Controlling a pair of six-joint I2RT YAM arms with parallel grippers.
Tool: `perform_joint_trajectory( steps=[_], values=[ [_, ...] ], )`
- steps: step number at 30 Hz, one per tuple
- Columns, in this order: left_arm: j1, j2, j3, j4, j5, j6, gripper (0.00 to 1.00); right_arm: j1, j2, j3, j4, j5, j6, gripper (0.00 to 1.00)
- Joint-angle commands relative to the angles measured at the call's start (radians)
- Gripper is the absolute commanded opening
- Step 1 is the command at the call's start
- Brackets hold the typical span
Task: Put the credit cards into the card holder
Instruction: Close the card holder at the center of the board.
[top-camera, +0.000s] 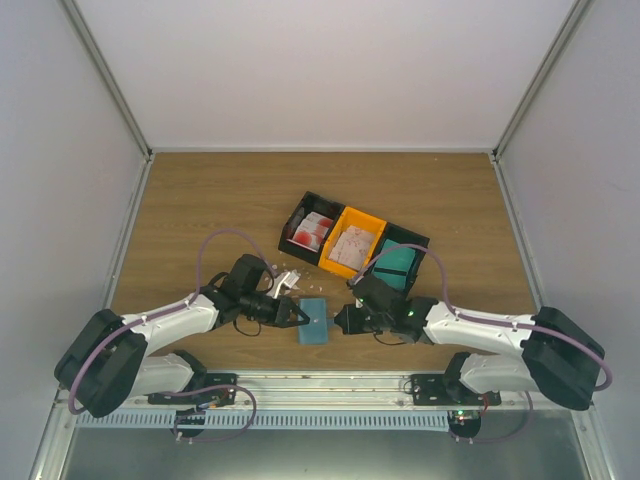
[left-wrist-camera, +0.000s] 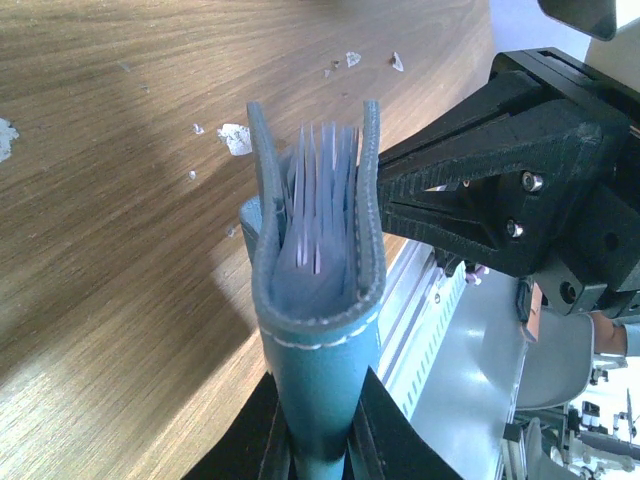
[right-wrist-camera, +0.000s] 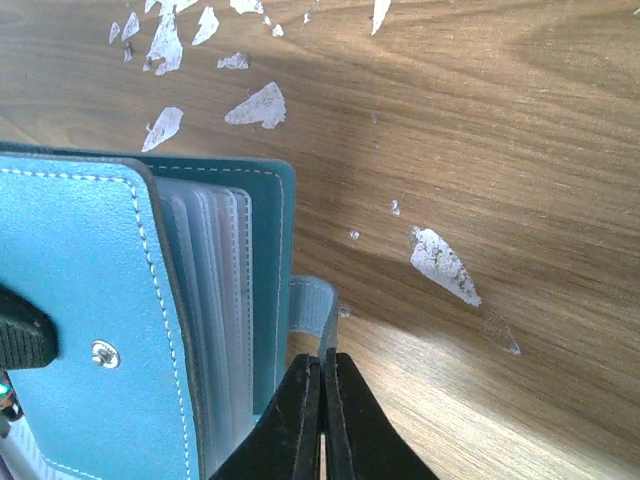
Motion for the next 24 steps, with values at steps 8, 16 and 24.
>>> perform_joint_trajectory(
  steps=[8,16,24],
  values=[
    [-0.013,0.002,-0.003,0.052,-0.002,0.000,0.00,-0.003,-0.019,-0.013,0.027,-0.007,-0.002,0.01],
    [-0.027,0.011,-0.006,0.021,-0.077,-0.017,0.08,-0.004,-0.025,0.012,0.032,-0.011,-0.016,0.00],
    [-0.034,0.025,0.008,-0.014,-0.129,-0.012,0.20,-0.004,0.022,0.057,0.042,-0.031,-0.026,0.01]
  ],
)
